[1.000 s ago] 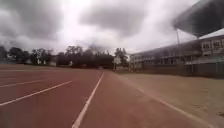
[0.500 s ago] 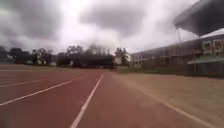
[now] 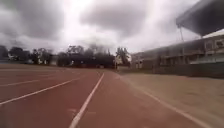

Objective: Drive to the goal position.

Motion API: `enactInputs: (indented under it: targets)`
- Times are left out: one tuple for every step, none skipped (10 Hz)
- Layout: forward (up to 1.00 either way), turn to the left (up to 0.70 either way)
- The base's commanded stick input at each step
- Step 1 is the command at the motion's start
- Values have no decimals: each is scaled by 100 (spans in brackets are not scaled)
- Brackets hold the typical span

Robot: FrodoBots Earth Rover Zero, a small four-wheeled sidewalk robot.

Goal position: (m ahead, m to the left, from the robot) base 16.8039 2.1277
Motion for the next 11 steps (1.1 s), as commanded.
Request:
enactInputs:
  targets:
    - [70,0]
    - [70,0]
    - [70,0]
    - [70,0]
    - [70,0]
    - [70,0]
    - [70,0]
    - [70,0]
    - [70,0]
    - [70,0]
    - [70,0]
